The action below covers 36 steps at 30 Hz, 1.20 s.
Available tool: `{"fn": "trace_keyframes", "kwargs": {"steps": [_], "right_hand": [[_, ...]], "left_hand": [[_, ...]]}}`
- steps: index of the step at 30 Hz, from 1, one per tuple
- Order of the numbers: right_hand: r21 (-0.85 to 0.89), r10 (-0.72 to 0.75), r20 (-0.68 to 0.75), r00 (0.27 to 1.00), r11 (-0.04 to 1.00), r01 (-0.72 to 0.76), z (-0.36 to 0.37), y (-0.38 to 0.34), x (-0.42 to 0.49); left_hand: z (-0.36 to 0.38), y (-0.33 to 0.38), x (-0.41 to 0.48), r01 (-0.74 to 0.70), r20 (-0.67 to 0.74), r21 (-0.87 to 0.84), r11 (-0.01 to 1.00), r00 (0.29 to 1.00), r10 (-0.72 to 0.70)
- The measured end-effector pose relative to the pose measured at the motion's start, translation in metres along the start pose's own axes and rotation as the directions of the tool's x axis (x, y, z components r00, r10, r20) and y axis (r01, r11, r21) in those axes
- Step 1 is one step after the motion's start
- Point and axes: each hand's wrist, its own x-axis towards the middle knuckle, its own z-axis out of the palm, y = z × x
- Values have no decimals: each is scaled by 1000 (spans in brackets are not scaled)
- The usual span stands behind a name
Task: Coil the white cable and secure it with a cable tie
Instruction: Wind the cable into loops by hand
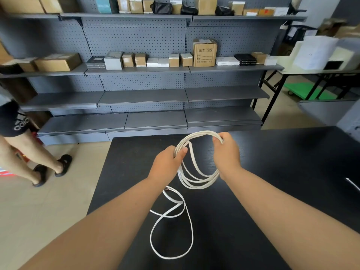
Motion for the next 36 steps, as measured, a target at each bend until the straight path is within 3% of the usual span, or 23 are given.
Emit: {"fn": "trace_keyframes", "kwargs": {"steps": [7,9,12,14,17,20,22,25,28,32,34,36], "right_hand": [[61,-9,-42,999,998,12,2,-2,-6],[64,-10,-44,999,998,13,2,-2,-8],[80,5,-41,999,997,-2,2,-2,-9],[88,15,-33,999,996,-12,2,-2,-9],[114,30,-43,999,993,-25,3,-3,-10],[183,59,-84,995,982,-43,4,-5,-14],[241,91,-118,989,969,-60,5,-6,-15],[309,132,-161,978,948,-76,4,-8,-16],[322,150,-169,974,942,-89,4,-8,-15],[330,166,-151,974,938,-109,6,-2,-16],[343,187,-90,978,928,-146,8,2,-18],[377,200,40,979,904,-200,6,5,-19]], "left_hand": [[-6,0,3,81,-85,-41,996,993,-85],[-6,-1,3,144,-28,-189,971,988,-152],[-9,3,-2,235,173,-482,844,970,-171],[-12,4,-4,257,226,-523,813,961,-158],[-11,2,-5,261,203,-481,837,962,-183],[-8,2,-4,169,43,-192,967,986,-164],[-9,4,-5,131,-25,-56,990,991,-132],[-9,6,-4,170,-10,-42,985,985,-170],[-10,9,-4,230,69,-196,953,973,-221],[-10,14,-9,293,201,-510,809,955,-219],[-12,16,-9,307,211,-564,766,951,-225],[-14,17,-9,275,159,-539,797,962,-224]]}}
